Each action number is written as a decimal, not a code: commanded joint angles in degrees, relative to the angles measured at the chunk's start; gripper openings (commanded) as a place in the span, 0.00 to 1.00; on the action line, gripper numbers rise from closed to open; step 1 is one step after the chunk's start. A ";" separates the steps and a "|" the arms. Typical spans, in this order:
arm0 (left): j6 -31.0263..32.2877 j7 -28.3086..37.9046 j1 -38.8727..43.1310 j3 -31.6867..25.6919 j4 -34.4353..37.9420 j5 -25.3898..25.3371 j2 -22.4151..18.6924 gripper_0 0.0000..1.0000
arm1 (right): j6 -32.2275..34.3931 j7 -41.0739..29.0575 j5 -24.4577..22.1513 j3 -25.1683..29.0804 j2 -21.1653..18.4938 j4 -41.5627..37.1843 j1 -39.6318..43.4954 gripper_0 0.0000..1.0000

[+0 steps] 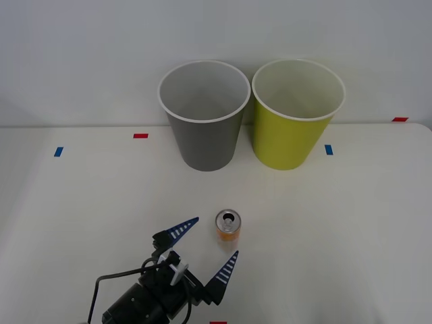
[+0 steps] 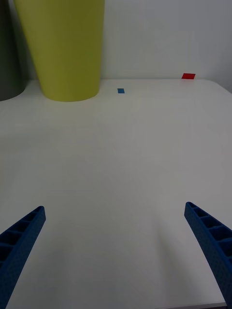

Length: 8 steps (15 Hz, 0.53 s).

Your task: Put cans in the gray bin and PET bottles in the light green bin.

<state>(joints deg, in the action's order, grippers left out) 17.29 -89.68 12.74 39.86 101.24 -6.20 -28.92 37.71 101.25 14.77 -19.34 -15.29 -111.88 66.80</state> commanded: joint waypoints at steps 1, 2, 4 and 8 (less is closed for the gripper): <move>-1.03 0.21 -0.70 0.04 0.01 -0.04 0.27 1.00 | 0.00 0.00 0.00 0.00 -0.01 0.00 0.00 1.00; -1.65 0.21 -1.05 0.04 0.01 -0.04 0.45 1.00 | 0.00 0.00 0.00 0.00 -0.01 0.00 0.00 1.00; -2.62 0.29 -1.93 0.22 0.01 -0.04 0.89 1.00 | 0.00 0.00 0.00 0.00 -0.01 0.00 0.00 1.00; -4.81 0.21 -2.72 0.57 0.01 0.05 3.43 1.00 | 0.00 0.00 0.00 0.00 -0.01 0.00 0.00 1.00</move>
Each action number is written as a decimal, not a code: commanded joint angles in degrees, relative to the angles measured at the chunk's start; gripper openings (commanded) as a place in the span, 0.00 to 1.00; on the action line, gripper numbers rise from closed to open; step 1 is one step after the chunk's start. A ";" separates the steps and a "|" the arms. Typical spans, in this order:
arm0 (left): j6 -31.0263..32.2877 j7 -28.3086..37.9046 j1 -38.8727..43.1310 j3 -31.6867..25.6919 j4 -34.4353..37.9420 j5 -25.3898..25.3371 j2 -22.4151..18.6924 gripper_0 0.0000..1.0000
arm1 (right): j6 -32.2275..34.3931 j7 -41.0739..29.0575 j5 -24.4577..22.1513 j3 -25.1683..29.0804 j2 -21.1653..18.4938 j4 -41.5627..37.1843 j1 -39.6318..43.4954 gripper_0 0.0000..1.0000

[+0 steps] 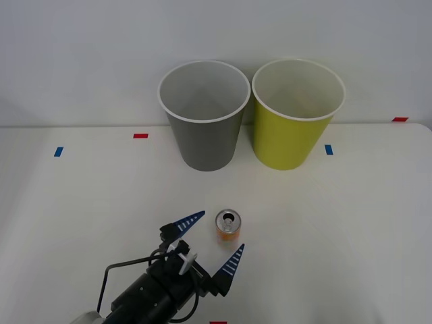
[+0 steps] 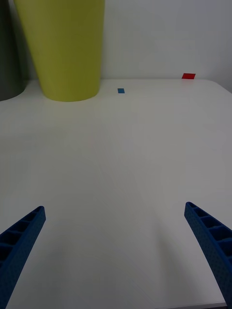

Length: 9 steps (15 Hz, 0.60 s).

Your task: Put cans in the gray bin and PET bottles in the light green bin.

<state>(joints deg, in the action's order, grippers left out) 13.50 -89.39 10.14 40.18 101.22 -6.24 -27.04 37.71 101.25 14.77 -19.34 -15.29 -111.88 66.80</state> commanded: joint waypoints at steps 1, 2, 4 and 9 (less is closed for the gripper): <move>-1.46 -0.08 -0.38 0.60 0.03 0.09 1.91 1.00 | 0.00 0.00 0.00 0.00 -0.01 0.00 0.00 1.00; -2.16 0.00 -0.65 0.69 0.03 0.09 2.26 1.00 | 0.00 0.00 0.00 0.00 -0.01 0.00 0.00 1.00; -3.57 -0.17 -1.62 0.87 0.03 0.18 2.52 1.00 | 0.00 0.00 0.00 0.00 -0.01 0.00 0.00 1.00; -5.76 -0.08 -3.90 1.04 -0.85 0.35 3.40 1.00 | 0.00 0.00 0.00 0.00 -0.01 0.00 0.00 1.00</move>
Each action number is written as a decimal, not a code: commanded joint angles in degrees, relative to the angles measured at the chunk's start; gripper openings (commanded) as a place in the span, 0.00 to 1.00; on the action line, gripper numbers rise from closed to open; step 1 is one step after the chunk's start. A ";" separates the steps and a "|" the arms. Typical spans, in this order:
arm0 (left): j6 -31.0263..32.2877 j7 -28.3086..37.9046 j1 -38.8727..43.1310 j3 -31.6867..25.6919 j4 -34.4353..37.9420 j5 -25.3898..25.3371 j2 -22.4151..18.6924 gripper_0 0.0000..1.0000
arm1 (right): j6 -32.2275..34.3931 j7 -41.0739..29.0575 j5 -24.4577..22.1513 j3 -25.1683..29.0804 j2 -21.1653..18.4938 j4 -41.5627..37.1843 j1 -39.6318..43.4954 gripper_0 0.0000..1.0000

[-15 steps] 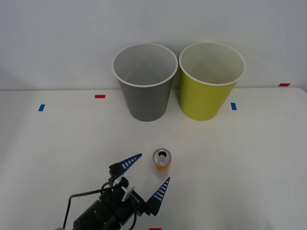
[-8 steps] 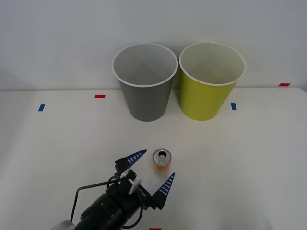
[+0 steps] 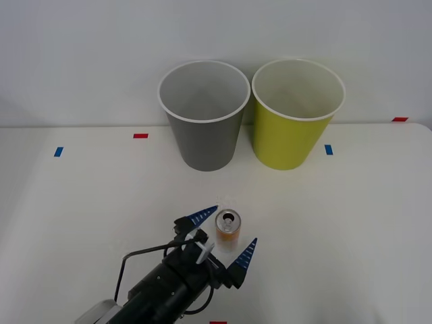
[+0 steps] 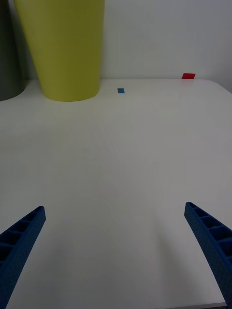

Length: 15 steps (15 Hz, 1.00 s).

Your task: Put cans in the gray bin and PET bottles in the light green bin.

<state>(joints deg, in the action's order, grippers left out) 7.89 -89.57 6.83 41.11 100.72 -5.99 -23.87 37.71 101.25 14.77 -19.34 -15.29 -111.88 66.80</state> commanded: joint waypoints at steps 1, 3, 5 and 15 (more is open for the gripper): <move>-0.15 0.10 -0.68 0.29 -0.35 0.19 0.32 1.00 | 0.00 0.00 0.00 0.00 0.00 0.00 0.00 1.00; -0.15 0.01 -0.68 0.29 -0.35 0.19 0.32 0.09 | 0.00 0.00 0.00 0.00 0.00 0.00 0.00 1.00; -0.15 -0.08 -0.59 0.29 -0.35 0.28 0.32 0.05 | 0.00 0.00 0.00 0.00 0.00 0.00 0.00 1.00; -0.68 0.10 -0.59 0.29 -0.35 0.36 0.76 0.04 | 0.00 0.00 0.00 0.00 0.00 0.00 0.00 1.00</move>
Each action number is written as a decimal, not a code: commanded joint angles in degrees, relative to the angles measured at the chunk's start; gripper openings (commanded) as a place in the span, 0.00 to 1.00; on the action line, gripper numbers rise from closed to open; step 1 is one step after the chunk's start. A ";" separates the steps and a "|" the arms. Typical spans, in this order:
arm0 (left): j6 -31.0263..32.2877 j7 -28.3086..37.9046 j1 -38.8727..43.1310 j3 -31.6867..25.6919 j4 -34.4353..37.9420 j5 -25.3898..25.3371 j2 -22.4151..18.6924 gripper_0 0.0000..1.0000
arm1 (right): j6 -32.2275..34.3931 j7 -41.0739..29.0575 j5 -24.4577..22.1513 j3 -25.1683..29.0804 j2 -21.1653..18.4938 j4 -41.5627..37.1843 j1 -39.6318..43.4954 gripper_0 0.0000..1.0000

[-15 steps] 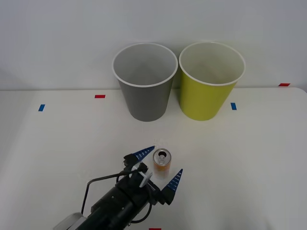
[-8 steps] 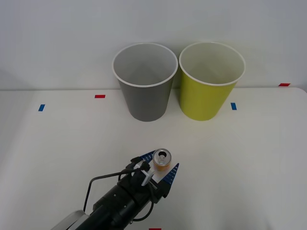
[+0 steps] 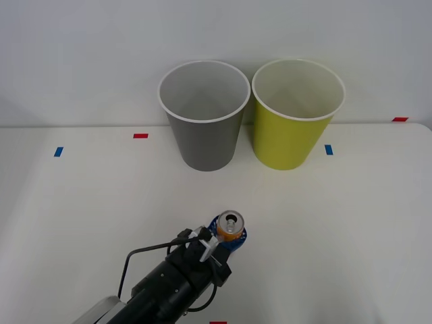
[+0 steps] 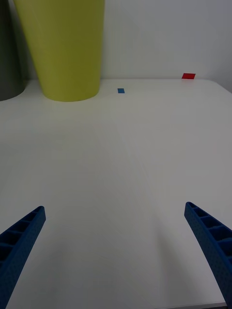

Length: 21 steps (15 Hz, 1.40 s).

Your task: Put cans in the gray bin and PET bottles in the light green bin.

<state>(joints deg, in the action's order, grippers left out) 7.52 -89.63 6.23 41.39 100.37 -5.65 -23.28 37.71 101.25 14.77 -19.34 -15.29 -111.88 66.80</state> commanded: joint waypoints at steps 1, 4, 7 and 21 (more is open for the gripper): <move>-0.49 0.06 0.10 0.01 0.00 0.02 0.26 0.04 | 0.00 0.00 0.00 0.00 0.00 0.00 0.00 1.00; -7.87 0.15 0.19 -0.87 5.62 -0.42 -1.15 0.02 | 0.00 0.00 0.00 0.00 0.00 0.00 0.00 1.00; -20.09 0.94 0.19 -2.89 15.73 -1.65 -3.26 0.02 | 0.00 0.00 0.00 0.00 0.00 0.00 0.00 1.00; -71.24 -1.87 -11.15 -32.95 45.61 -26.43 -1.94 0.01 | 0.00 0.00 0.00 0.00 0.00 0.00 0.00 1.00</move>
<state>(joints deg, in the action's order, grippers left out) -61.68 -91.12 -2.78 10.62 145.86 -29.91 -25.12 37.70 101.25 14.77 -19.34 -15.29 -111.89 66.80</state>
